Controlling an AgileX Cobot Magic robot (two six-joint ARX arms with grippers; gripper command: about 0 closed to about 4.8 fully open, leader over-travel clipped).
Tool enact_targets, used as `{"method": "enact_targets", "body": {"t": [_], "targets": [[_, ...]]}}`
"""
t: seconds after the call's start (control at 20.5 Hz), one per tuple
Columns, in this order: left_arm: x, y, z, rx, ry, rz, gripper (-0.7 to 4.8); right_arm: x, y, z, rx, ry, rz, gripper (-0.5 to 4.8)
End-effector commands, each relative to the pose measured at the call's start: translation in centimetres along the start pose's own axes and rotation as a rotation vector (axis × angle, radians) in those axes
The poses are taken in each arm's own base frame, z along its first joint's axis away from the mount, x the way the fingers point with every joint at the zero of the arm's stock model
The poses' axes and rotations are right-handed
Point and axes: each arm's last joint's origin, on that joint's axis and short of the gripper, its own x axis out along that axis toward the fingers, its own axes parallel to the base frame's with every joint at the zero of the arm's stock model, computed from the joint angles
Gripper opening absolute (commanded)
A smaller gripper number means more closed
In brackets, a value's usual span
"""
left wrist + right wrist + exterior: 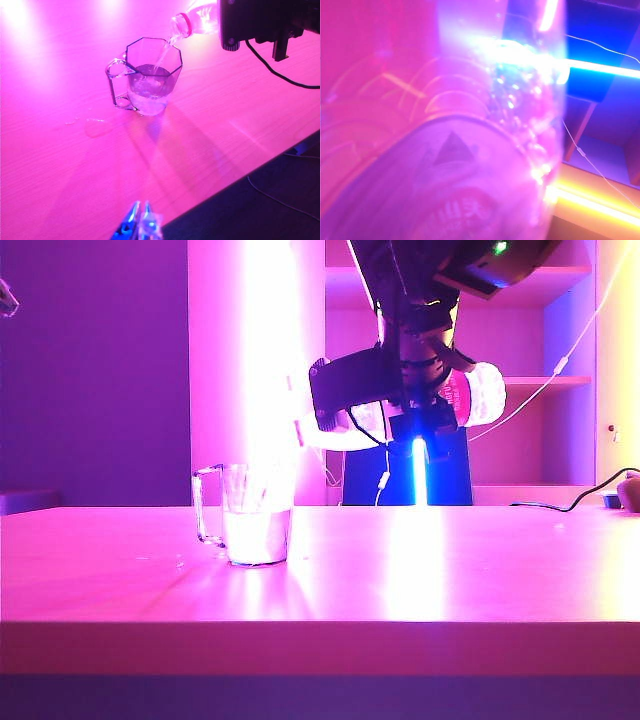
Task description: Pick up the mineral water bottle on the table and pour water into the mug until it's half full.
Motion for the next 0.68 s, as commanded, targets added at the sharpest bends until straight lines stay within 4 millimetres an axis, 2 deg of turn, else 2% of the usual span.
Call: {"method": "enact_targets", "body": {"t": [0.05,0.39,0.68], "targets": [[-0.1,0.0,0.2,0.005,-0.012,0.001,-0.05,-0.3,-0.8,0.0,0.031,0.001,-0.032,2.42],[-0.1,0.0,0.2,0.006,-0.014,0.001,-0.05,-0.6,-0.8,0.4,0.077,-0.039,-0.035,2.42],[-0.1,0.0,0.3,0.008,-0.019,0.002,-0.05,-1.3,-0.6,1.2,0.468,-0.129,0.005,2.42]]}}
